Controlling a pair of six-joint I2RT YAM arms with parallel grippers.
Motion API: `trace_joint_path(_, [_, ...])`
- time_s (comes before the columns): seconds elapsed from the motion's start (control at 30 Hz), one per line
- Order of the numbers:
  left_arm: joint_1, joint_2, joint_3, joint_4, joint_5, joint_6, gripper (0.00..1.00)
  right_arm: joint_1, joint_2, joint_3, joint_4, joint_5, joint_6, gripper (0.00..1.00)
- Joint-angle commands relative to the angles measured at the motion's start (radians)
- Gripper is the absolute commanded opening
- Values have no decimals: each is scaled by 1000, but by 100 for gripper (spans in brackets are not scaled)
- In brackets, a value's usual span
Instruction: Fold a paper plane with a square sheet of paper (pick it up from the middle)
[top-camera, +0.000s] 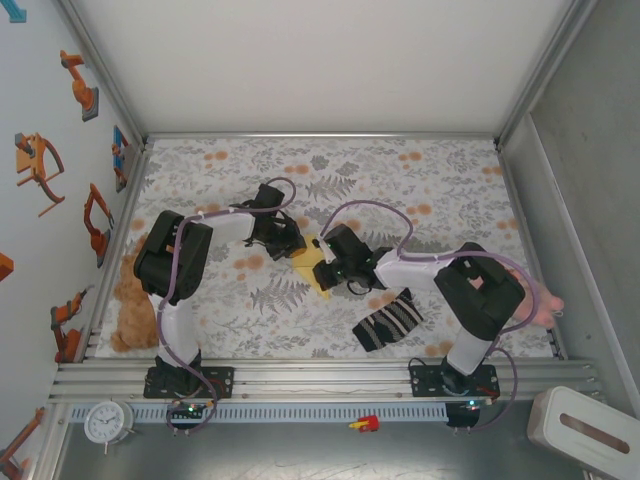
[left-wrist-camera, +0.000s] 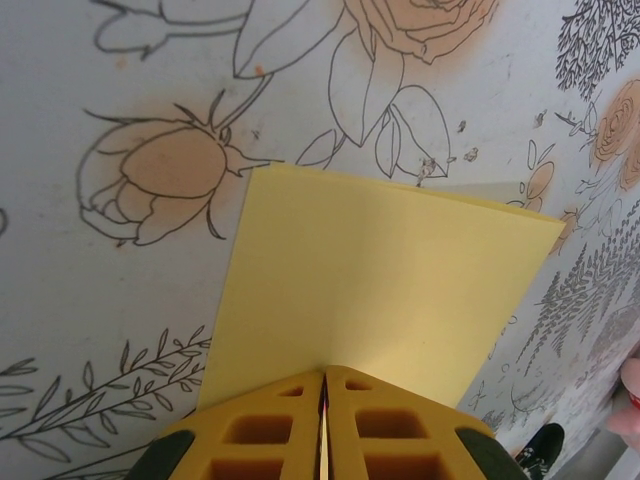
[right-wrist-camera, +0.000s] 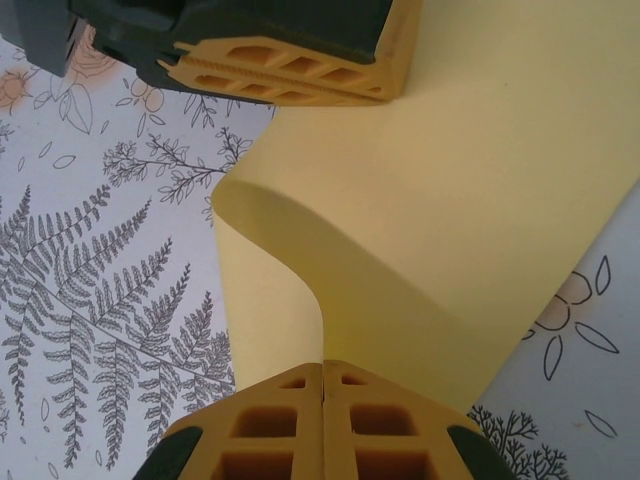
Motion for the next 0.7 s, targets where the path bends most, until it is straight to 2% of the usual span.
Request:
trace_joint_path(0.0, [-6, 42, -2, -72, -13, 32, 11, -5, 21, 37, -35, 35, 9, 0])
trace_joint_path(0.67, [-5, 29, 16, -72, -5, 46, 11, -5, 65, 69, -77, 42, 4, 0])
